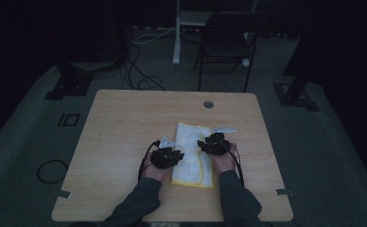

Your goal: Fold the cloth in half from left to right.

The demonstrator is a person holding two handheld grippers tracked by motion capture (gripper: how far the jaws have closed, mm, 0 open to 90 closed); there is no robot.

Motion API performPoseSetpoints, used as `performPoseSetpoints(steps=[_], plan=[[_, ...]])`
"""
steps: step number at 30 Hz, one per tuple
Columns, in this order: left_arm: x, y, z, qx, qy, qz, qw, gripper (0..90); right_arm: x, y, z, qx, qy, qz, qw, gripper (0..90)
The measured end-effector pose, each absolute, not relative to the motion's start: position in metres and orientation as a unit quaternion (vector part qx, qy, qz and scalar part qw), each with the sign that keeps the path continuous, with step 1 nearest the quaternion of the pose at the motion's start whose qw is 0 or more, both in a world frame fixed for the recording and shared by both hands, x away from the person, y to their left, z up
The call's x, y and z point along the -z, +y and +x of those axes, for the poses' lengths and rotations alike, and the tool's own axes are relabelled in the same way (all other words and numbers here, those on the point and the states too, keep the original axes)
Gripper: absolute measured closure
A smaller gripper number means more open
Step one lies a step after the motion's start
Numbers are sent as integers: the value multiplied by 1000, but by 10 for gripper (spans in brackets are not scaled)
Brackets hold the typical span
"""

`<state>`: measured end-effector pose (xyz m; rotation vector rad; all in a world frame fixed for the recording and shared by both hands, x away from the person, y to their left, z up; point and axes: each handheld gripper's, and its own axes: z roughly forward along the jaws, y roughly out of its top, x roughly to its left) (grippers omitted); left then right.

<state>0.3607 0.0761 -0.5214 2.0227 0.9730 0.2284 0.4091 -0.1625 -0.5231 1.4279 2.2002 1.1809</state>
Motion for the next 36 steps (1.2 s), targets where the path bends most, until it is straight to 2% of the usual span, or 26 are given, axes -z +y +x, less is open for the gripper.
performPoseSetpoints(steps=[3, 5, 7, 10, 11, 13, 31, 36], plan=[[520, 80, 358, -93, 392, 807, 432, 745, 527, -163, 417, -409, 752, 504, 112, 545], [520, 82, 357, -93, 393, 805, 434, 745, 528, -163, 421, -410, 751, 508, 102, 574], [520, 82, 356, -93, 394, 805, 434, 744, 528, -163, 424, -418, 749, 505, 93, 658], [522, 83, 356, -92, 393, 806, 432, 743, 525, -162, 424, -421, 751, 498, 104, 808], [522, 83, 356, -92, 393, 806, 432, 743, 525, -162, 424, -421, 751, 498, 104, 808], [522, 83, 355, -92, 393, 806, 433, 741, 522, -164, 422, -421, 750, 497, 115, 876], [531, 75, 352, -80, 387, 814, 426, 740, 496, -175, 417, -432, 758, 452, 186, 879], [534, 71, 349, -77, 380, 819, 422, 738, 494, -179, 416, -432, 755, 457, 185, 878]])
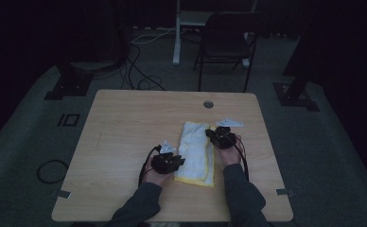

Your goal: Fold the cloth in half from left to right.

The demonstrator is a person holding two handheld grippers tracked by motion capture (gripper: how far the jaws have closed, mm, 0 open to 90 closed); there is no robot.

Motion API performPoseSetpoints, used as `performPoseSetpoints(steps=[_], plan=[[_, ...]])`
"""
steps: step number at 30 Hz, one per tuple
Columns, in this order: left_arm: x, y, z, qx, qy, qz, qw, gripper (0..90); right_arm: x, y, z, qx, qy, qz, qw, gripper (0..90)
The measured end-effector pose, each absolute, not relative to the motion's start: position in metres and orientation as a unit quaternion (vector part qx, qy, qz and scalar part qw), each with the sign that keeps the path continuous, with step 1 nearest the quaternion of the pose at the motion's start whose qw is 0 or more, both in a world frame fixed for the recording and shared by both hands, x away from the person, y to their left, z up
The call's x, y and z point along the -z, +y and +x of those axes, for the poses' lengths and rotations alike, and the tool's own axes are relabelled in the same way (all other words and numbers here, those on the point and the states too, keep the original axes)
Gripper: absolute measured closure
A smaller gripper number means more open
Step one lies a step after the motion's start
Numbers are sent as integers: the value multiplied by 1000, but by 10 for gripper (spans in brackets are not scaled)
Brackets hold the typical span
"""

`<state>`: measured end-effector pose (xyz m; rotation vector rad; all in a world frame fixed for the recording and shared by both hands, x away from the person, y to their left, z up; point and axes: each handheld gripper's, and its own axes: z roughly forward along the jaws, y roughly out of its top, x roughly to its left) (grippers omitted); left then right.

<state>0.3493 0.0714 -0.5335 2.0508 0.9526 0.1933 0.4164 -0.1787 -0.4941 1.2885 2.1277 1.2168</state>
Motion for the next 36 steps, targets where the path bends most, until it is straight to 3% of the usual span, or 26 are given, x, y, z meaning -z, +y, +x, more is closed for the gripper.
performPoseSetpoints(steps=[8, 15, 24, 36], plan=[[539, 65, 346, -71, 374, 827, 413, 735, 504, -187, 418, -386, 759, 484, 202, 876], [536, 62, 343, -71, 367, 830, 413, 733, 536, -197, 427, -345, 758, 527, 169, 852], [525, 41, 330, -60, 328, 840, 428, 719, 528, -205, 430, -364, 745, 532, 168, 745], [526, 7, 310, -21, 242, 866, 437, 649, 524, -213, 439, -392, 727, 544, 148, 710]])
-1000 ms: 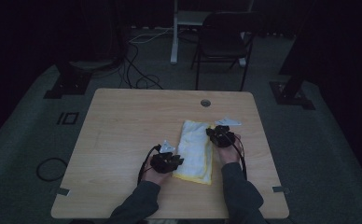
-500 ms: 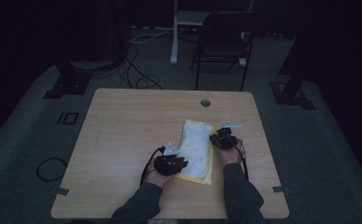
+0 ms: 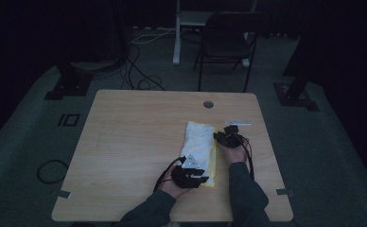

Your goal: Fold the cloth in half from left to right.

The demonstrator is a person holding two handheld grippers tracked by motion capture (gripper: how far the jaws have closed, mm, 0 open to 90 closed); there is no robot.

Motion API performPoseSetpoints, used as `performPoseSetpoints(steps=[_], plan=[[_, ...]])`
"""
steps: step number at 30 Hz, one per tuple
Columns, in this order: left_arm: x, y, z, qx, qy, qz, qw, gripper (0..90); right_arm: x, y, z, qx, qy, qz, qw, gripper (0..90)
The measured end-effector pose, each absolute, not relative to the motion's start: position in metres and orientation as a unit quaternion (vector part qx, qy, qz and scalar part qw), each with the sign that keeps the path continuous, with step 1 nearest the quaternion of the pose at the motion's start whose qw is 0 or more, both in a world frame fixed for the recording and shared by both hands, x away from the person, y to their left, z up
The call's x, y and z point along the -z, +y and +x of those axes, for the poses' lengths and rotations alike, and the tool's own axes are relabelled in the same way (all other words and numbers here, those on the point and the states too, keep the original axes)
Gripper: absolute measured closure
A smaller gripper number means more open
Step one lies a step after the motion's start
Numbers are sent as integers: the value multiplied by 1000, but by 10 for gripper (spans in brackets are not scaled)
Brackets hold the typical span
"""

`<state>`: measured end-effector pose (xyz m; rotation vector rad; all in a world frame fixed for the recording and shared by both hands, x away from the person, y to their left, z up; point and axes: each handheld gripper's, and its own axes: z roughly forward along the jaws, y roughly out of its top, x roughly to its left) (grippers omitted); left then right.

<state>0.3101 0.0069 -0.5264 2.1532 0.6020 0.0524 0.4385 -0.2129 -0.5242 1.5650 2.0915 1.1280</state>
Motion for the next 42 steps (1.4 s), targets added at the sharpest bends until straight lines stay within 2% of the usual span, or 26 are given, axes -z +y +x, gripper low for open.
performPoseSetpoints(steps=[9, 11, 12, 14, 16, 18, 23, 29, 31, 32, 36, 42], plan=[[537, -6, 311, -34, 246, 885, 395, 609, 527, -215, 454, -410, 708, 562, 121, 656], [538, -7, 312, -42, 252, 886, 388, 691, 527, -215, 458, -415, 704, 565, 113, 665], [538, -7, 312, -43, 253, 886, 386, 770, 528, -215, 461, -417, 701, 568, 106, 690], [536, -7, 314, -43, 257, 886, 384, 861, 528, -215, 465, -416, 701, 570, 101, 758], [533, -6, 313, -45, 249, 886, 388, 878, 526, -214, 467, -414, 702, 570, 103, 849], [529, -5, 309, -43, 244, 882, 401, 883, 521, -214, 467, -415, 706, 563, 115, 881], [522, -6, 304, -34, 238, 874, 422, 884, 513, -213, 467, -413, 714, 549, 137, 885], [530, -12, 296, -10, 219, 883, 415, 878, 518, -215, 465, -376, 724, 553, 172, 882], [533, -13, 295, -6, 218, 882, 418, 859, 519, -217, 465, -375, 723, 555, 169, 877], [534, -14, 295, -3, 222, 879, 421, 760, 521, -219, 464, -367, 724, 557, 172, 857], [530, -11, 296, -14, 229, 872, 432, 705, 521, -220, 462, -365, 726, 555, 178, 834], [519, 3, 307, -45, 249, 860, 443, 692, 518, -220, 460, -379, 722, 552, 175, 790]])
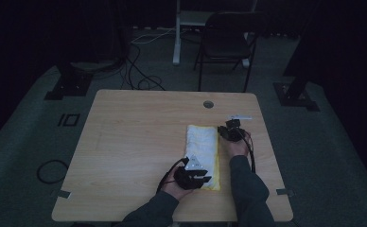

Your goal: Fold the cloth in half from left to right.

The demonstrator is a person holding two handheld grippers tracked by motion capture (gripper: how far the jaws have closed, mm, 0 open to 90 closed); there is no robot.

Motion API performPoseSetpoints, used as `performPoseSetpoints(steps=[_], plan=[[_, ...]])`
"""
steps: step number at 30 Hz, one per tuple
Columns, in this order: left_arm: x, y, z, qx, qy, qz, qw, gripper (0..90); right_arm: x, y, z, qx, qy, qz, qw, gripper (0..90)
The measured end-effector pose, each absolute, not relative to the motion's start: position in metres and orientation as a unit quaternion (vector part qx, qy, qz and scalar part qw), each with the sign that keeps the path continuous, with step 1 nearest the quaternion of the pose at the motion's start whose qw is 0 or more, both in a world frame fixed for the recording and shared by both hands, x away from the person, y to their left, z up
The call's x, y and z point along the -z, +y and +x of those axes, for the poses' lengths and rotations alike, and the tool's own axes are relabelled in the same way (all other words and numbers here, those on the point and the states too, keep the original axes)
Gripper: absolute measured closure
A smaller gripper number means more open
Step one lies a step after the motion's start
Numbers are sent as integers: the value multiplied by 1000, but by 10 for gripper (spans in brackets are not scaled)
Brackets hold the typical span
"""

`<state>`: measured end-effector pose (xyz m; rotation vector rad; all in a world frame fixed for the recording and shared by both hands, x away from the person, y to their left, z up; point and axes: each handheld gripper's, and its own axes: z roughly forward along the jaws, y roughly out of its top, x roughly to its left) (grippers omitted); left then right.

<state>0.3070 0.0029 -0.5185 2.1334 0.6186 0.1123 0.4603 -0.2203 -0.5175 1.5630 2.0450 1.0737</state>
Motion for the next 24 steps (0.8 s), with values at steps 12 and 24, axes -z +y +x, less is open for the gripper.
performPoseSetpoints(steps=[12, 24], plan=[[507, 39, 350, -95, 311, 832, 450, 645, 518, -217, 461, -379, 726, 548, 172, 645], [504, 67, 391, -111, 367, 802, 459, 641, 519, -217, 455, -375, 731, 542, 177, 606]])
